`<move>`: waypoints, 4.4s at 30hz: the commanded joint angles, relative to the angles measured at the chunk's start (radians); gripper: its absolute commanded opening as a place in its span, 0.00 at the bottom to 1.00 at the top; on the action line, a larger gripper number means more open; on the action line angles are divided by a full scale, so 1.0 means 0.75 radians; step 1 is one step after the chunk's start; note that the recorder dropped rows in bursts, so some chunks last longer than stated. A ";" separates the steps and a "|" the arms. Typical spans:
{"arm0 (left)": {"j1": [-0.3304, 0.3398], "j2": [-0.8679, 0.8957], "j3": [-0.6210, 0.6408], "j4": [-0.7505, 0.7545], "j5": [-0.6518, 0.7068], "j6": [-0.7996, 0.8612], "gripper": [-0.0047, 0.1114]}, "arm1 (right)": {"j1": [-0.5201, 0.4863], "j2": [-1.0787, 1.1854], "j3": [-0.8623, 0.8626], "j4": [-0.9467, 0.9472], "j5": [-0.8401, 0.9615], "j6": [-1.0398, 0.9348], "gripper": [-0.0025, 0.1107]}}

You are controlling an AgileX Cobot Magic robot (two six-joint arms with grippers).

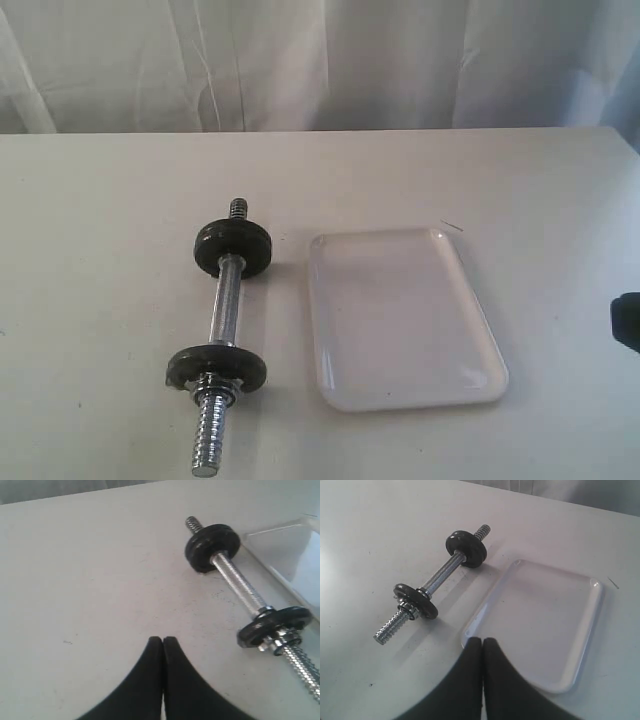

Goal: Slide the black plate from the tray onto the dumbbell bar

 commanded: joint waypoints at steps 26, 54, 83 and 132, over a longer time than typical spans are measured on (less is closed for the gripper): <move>0.464 -0.353 0.425 -0.239 -0.087 0.296 0.04 | -0.009 -0.015 0.002 -0.004 -0.011 0.005 0.02; 0.464 -0.353 0.462 -0.239 -0.124 0.304 0.04 | -0.009 -0.015 0.002 -0.004 -0.011 0.005 0.02; 0.464 -0.353 0.462 -0.239 -0.119 0.304 0.04 | 0.034 -0.238 0.659 -0.726 -0.919 0.662 0.02; 0.464 -0.353 0.462 -0.239 -0.119 0.304 0.04 | 0.034 -0.290 0.835 -0.753 -0.930 0.693 0.02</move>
